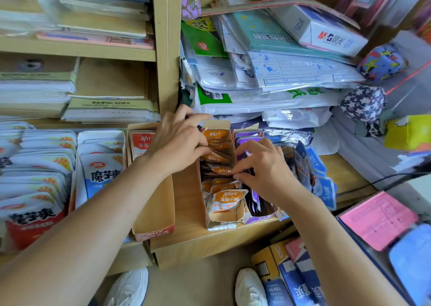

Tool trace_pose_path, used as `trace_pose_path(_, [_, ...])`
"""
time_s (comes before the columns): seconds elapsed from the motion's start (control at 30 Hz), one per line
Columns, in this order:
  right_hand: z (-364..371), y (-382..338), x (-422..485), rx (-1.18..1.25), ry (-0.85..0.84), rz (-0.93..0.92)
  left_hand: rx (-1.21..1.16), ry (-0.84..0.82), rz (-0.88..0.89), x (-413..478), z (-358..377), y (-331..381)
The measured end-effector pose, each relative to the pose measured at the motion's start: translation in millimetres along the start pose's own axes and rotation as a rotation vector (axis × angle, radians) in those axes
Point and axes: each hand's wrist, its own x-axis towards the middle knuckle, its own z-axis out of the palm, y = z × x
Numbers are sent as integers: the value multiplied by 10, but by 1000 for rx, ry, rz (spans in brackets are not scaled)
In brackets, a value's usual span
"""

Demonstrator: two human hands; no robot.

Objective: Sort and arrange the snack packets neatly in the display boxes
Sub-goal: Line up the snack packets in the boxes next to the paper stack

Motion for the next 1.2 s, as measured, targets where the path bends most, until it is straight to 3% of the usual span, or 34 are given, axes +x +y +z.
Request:
trace_pose_path(0.1, [2,27,-5,32,19,-2,-29,50,18,-18,64,-9])
trace_pose_path(0.27, [20,16,38,147,226,66,-137,231,-34,37,67,-47])
trace_pose_path(0.43, [62,-107,138,157,325,111,-210,179,-86,26,198,-83])
trace_pose_path(0.6, [109,-146,223,95,369,134,-515,291,-133,40,108,-87])
trace_pose_path(0.67, [129,-133,237,101,338,162,-621,222,-96,-12,40,-55])
trace_pose_path(0.77, [121,-128,231,107,278,161,-509,74,-60,-103,65,6])
trace_pose_path(1.0, [80,-105,102,112,347,65,-343,61,-132,-87,95,62])
trace_pose_path(1.2, [201,-97,46,-72,241,-37,-334,162,-210,-74,174,122])
